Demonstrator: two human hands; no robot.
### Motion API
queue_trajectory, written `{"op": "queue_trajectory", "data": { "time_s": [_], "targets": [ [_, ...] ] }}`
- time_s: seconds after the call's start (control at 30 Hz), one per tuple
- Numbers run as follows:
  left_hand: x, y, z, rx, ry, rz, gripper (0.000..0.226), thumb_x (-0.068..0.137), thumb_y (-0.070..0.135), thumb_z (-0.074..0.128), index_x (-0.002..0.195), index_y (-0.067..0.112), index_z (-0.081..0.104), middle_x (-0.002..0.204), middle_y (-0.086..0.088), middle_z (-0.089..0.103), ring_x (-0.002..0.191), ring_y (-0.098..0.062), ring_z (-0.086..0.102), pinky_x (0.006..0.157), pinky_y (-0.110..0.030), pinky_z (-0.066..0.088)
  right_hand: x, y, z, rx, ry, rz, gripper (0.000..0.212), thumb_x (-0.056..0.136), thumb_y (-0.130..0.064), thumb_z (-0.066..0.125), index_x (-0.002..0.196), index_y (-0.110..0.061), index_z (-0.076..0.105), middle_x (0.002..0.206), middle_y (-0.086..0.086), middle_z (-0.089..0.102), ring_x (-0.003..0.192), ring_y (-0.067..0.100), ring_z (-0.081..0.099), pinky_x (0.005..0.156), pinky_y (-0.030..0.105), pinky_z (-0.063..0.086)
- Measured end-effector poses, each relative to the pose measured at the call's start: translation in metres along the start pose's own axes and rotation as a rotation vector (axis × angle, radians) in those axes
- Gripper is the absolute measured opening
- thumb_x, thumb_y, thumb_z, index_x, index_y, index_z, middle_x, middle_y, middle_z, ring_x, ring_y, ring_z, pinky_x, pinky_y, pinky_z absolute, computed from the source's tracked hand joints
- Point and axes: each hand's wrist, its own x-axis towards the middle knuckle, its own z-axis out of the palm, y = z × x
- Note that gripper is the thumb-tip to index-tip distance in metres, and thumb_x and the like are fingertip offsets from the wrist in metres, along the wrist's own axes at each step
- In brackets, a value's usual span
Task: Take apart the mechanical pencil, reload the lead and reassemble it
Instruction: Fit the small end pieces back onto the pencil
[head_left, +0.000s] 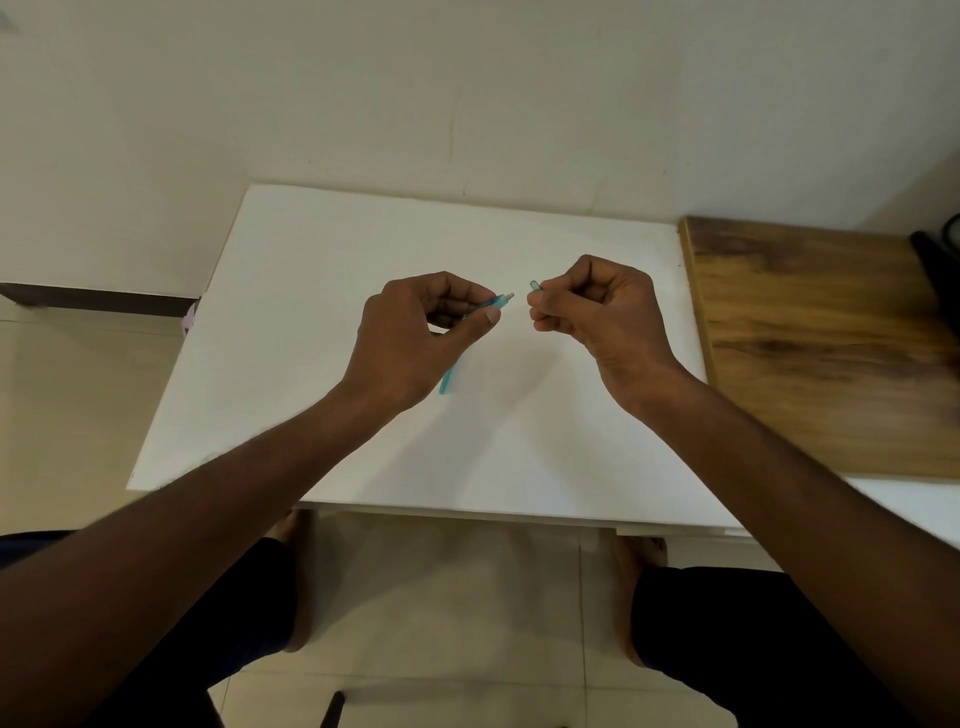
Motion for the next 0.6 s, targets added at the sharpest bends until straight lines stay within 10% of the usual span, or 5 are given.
{"op": "queue_trajectory", "data": {
  "time_s": [0.17, 0.6],
  "targets": [
    [0.0003, -0.0009, 0.0007, 0.004, -0.007, 0.014, 0.012, 0.092, 0.038, 0.086, 0.102, 0.032, 0.084, 0.085, 0.021, 0.081, 0.082, 0.004, 0.076, 0.068, -0.003, 0.049, 0.0009, -0.0012, 0.0030, 0.027, -0.059, 0.007, 0.027, 0.093, 0.001, 0.072, 0.117, -0.009, 0.079, 0.093, 0.026, 0.077, 0.083, 0.028, 0.074, 0.085, 0.039, 0.064],
    [0.0015, -0.0011, 0.0003, 0.010, -0.001, 0.024, 0.011, 0.093, 0.038, 0.085, 0.102, 0.032, 0.084, 0.086, 0.024, 0.080, 0.082, 0.005, 0.075, 0.066, -0.002, 0.047, 0.0001, -0.0007, 0.0030, -0.004, -0.059, 0.055, 0.010, 0.096, -0.016, 0.079, 0.105, -0.016, 0.083, 0.100, 0.008, 0.084, 0.087, 0.018, 0.074, 0.085, 0.030, 0.063]
  ]
}}
